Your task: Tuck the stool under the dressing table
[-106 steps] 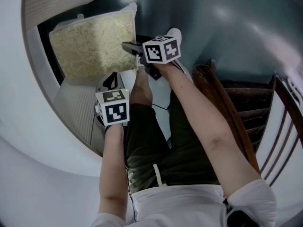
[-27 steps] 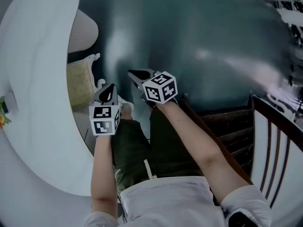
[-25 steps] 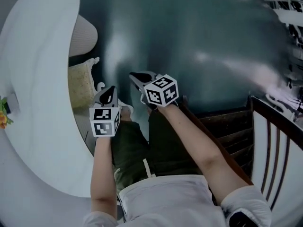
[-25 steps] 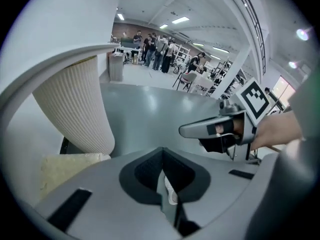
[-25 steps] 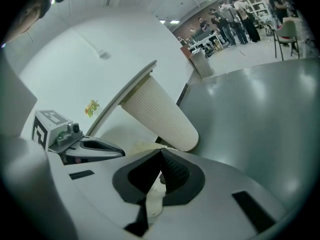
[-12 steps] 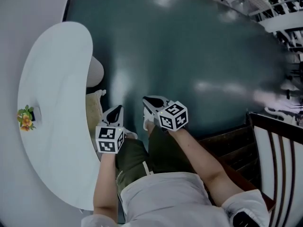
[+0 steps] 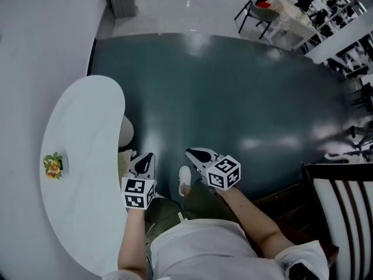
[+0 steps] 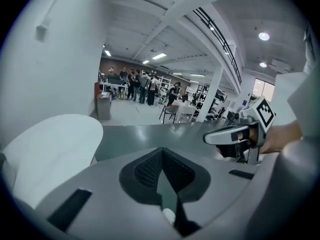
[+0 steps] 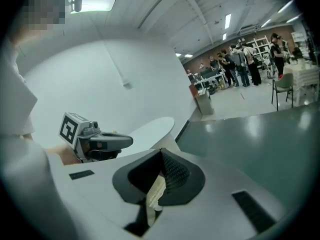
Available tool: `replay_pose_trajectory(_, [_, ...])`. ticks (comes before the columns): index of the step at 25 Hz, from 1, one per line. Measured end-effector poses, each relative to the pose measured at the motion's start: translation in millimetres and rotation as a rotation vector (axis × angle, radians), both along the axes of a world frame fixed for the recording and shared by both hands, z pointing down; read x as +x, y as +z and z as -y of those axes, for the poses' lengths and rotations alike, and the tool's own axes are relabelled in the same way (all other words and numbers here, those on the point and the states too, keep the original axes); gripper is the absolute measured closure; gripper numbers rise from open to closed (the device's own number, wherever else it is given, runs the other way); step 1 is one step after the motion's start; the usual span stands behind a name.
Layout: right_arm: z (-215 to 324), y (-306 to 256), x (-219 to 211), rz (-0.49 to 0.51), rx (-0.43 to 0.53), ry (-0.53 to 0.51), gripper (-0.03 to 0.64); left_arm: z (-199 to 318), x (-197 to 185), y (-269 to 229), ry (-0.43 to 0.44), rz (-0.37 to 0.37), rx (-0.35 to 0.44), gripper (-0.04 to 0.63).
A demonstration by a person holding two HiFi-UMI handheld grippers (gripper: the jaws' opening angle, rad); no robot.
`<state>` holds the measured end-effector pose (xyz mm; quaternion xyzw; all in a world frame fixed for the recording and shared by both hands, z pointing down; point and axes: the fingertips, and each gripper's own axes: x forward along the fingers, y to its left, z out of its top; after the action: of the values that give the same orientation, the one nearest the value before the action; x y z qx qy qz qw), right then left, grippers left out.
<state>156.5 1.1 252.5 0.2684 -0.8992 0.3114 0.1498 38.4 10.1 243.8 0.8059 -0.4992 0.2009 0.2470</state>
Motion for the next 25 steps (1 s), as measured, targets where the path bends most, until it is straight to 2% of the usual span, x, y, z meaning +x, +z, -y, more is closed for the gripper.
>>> replay_pose_trajectory(4, [-0.3,-43.1,12.7,0.029,0.065,0.025,0.609,-6.0,11.2,-38.2,0.017,0.008,0.057,0.594])
replay_pose_trajectory(9, [2.2,-88.5,16.9,0.054,0.134,0.035,0.61,-4.8,14.8,-81.3,0.015,-0.029,0.123,0.594])
replay_pose_trajectory(13, [-0.5,-116.4,14.6,0.065,0.16,0.026,0.611,-1.4,10.7,-108.6,0.012,-0.004,0.168,0.594])
replay_pose_trajectory(25, [-10.9,-184.1,20.8,0.092,0.317,0.009,0.609,4.8,19.2,-184.0,0.031,0.023,0.327,0.593])
